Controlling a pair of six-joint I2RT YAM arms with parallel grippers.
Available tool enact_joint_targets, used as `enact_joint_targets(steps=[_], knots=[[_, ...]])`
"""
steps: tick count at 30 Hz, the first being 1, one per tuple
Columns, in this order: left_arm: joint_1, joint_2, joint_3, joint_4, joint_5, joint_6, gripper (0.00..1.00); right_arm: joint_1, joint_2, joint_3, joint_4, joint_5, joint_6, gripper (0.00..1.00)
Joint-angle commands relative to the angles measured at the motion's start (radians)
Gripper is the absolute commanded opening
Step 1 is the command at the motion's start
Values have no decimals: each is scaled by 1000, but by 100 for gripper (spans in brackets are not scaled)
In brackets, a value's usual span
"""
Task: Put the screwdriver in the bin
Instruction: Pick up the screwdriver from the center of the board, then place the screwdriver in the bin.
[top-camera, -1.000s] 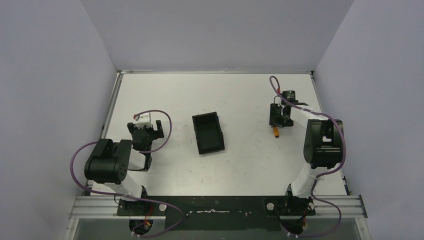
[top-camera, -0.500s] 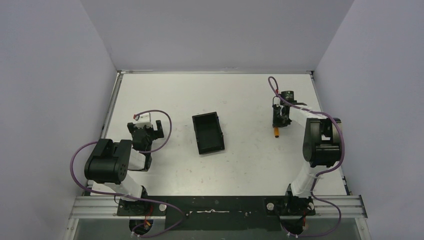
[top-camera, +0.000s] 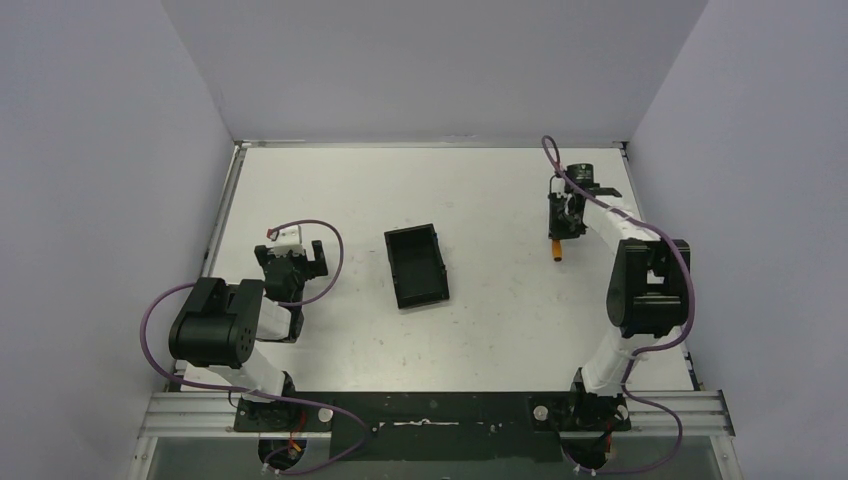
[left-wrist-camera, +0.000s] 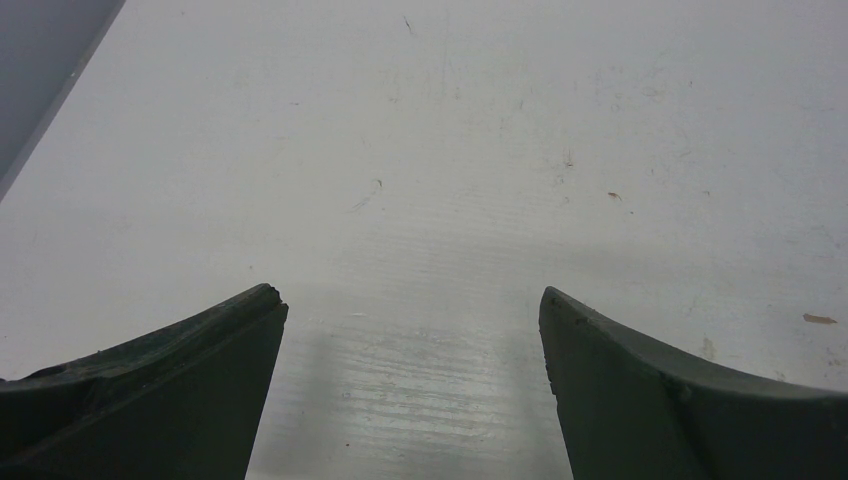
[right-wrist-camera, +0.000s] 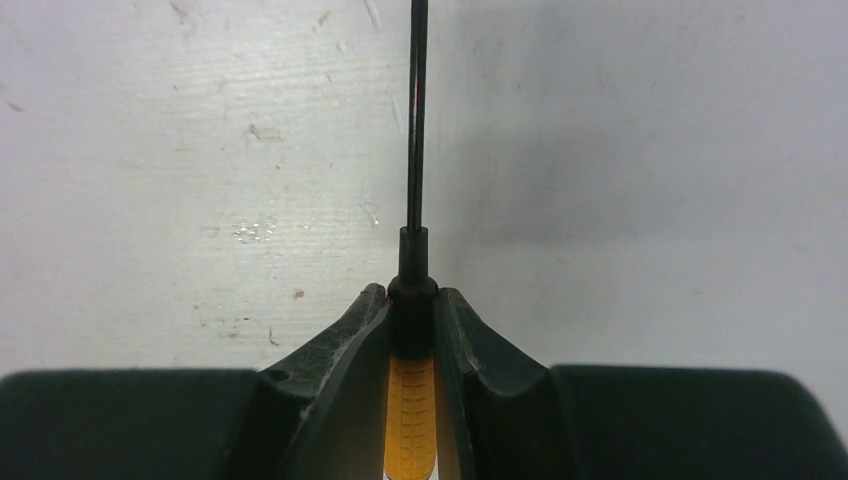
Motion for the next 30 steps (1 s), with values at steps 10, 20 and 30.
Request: enact_joint_targets(steps=[10, 20, 30], knots=[[-2, -1, 23, 53, 8, 7, 97, -4, -142, 403, -237, 38, -21, 0], [-1, -1, 23, 53, 8, 7, 97, 30, -122, 684, -371, 89, -18, 0], [-2, -1, 23, 54, 8, 7, 97, 202, -127, 760, -412, 226, 64, 0]])
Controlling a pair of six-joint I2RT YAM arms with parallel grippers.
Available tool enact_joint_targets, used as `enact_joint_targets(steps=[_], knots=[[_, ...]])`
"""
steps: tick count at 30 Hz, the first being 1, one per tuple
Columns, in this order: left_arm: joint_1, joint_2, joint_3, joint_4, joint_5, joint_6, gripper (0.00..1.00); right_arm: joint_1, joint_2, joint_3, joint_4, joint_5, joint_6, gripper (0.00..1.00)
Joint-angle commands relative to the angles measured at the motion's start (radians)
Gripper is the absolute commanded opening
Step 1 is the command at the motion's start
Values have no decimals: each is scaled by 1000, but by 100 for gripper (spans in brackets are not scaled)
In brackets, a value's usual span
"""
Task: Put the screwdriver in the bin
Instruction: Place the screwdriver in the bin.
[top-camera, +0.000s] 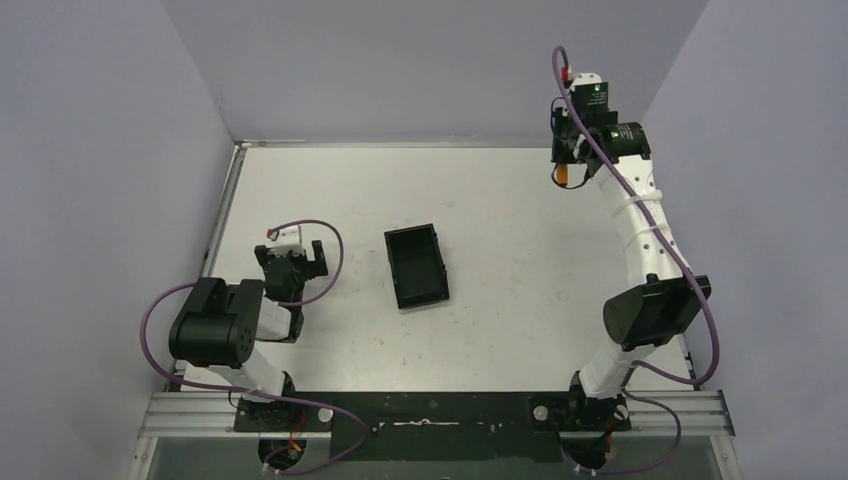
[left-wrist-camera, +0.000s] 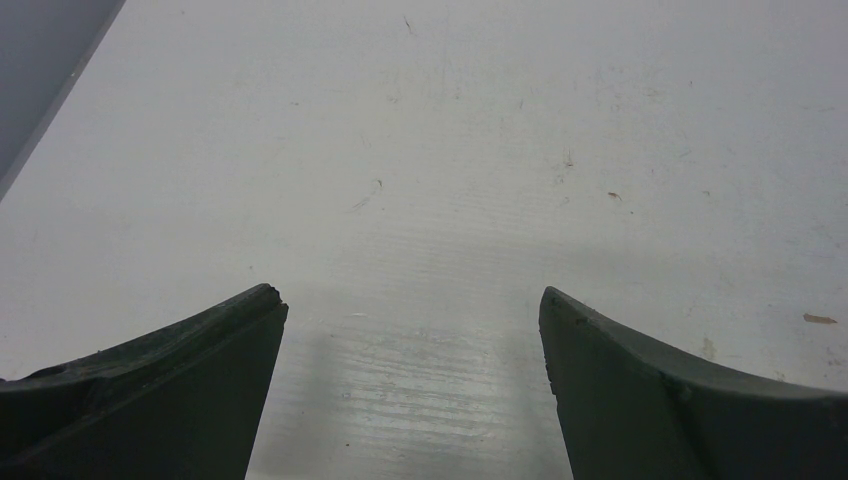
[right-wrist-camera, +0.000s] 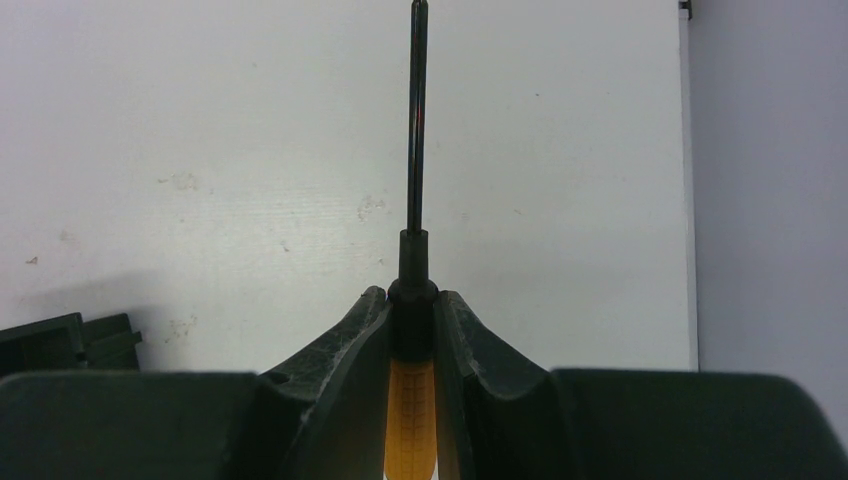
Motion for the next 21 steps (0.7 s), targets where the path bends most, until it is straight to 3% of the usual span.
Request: enact_joint_targets(steps=[1, 15, 21], knots=[[-2, -2, 23, 53, 8, 7, 97, 91, -39, 47, -11, 79, 61, 0], [-2, -1, 23, 53, 8, 7, 97, 536, 73, 129, 35, 224, 169, 0], [-2, -1, 23, 54, 8, 7, 97, 659, 157, 192, 69, 234, 187, 0]])
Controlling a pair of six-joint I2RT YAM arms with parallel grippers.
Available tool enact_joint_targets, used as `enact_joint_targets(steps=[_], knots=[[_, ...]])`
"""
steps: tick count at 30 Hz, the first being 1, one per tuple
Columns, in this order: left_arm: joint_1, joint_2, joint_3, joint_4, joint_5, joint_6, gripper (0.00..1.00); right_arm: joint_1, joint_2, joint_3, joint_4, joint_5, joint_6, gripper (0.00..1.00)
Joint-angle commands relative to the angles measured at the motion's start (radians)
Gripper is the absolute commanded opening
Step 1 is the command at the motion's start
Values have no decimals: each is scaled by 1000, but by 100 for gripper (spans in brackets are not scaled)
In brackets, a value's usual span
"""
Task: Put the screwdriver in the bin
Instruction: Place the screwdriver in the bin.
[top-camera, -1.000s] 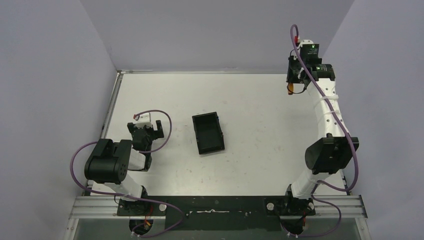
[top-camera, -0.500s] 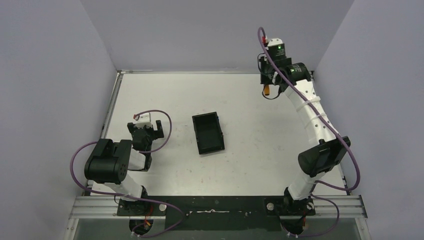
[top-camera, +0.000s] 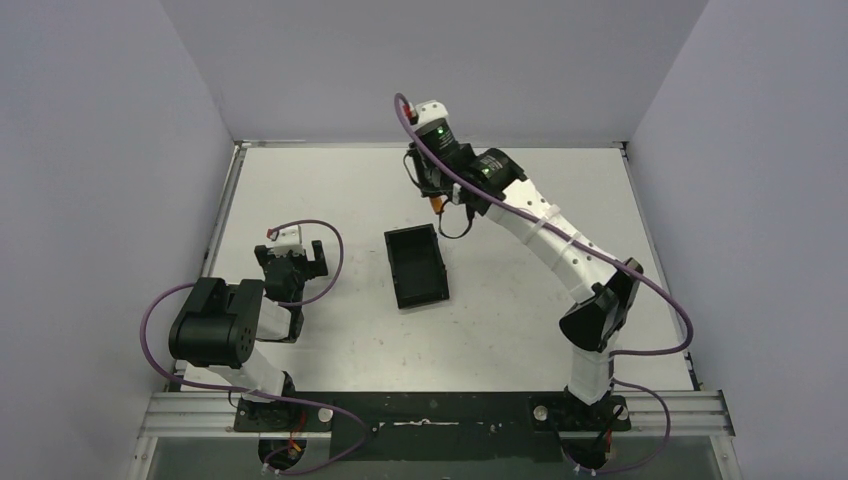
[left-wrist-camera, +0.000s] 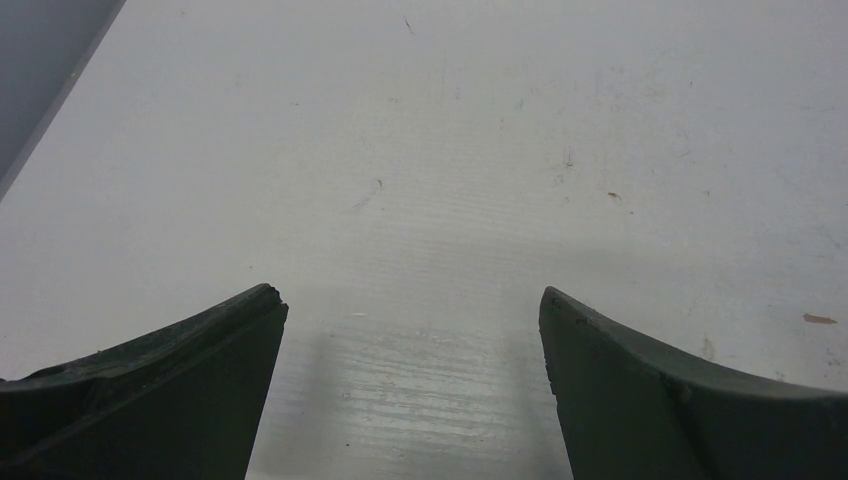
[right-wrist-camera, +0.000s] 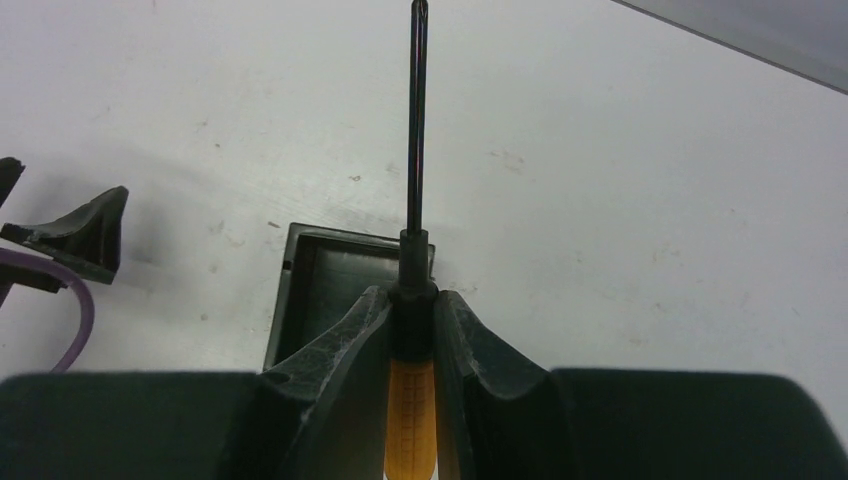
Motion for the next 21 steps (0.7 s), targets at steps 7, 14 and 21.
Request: enact_joint_targets(steps=[7, 14, 21], knots=[[-1, -1, 23, 54, 8, 6, 97, 109, 62, 33, 121, 44, 20, 0], [-2, -1, 23, 54, 8, 6, 97, 131, -50, -322, 360, 9, -15, 0], [-2, -1, 23, 53, 8, 7, 97, 134, -120, -617, 570, -44, -43, 0]])
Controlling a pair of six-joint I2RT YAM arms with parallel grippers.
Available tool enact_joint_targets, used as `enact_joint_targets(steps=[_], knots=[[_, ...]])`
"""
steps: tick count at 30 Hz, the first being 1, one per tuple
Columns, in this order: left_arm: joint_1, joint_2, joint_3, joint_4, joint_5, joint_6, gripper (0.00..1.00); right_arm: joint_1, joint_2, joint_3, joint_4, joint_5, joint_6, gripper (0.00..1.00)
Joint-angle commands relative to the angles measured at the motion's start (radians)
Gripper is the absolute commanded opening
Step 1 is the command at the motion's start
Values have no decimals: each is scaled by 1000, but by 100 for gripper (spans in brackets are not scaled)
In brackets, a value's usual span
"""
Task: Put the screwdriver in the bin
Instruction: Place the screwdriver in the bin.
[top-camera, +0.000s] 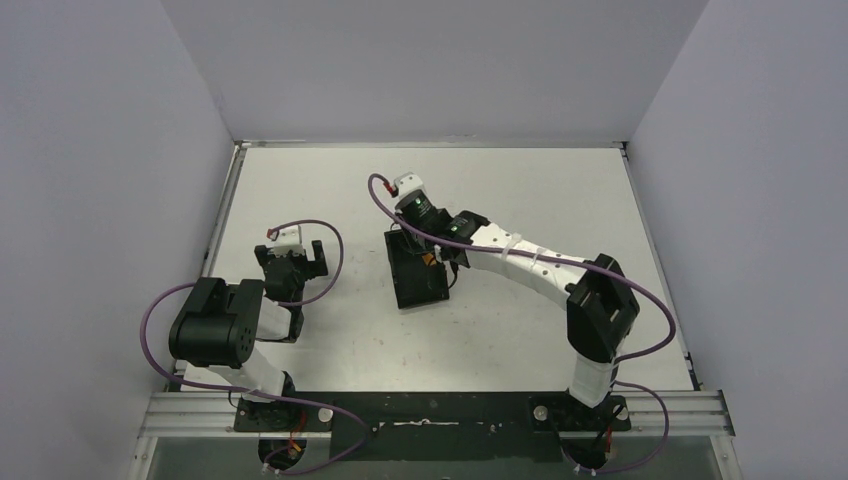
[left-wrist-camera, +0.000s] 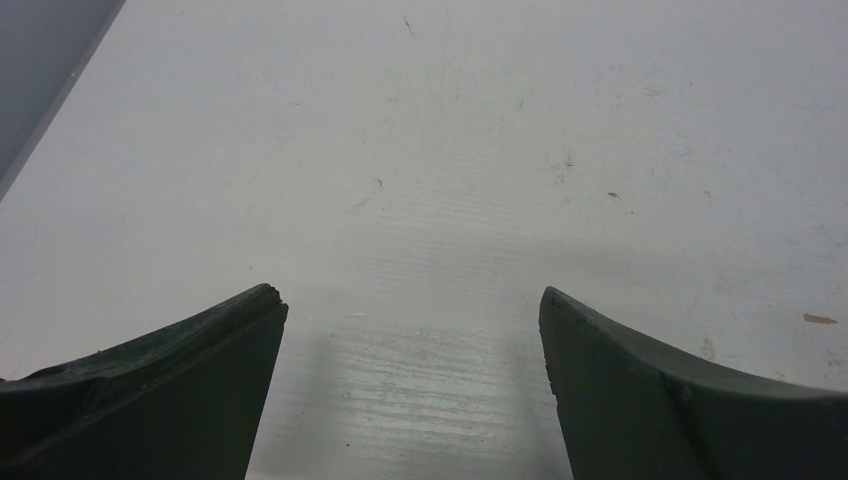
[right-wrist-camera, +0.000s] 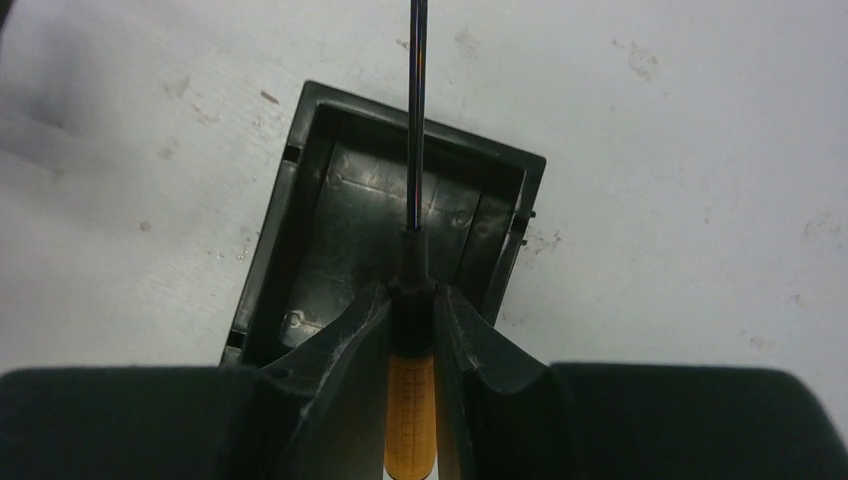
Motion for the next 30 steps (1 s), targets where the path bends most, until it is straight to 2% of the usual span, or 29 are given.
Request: enact_joint_targets(steps=[1, 10, 18, 30], knots=[[-2, -1, 23, 53, 8, 7, 97, 9, -86, -115, 211, -29, -18, 0], [-2, -2, 23, 53, 8, 7, 97, 20, -63, -268, 314, -36, -23, 0], [-2, -1, 23, 53, 8, 6, 97, 29, -26, -287, 348, -47, -36, 5], [-2, -2, 23, 53, 8, 7, 97, 44, 6, -246, 322, -64, -77, 28]])
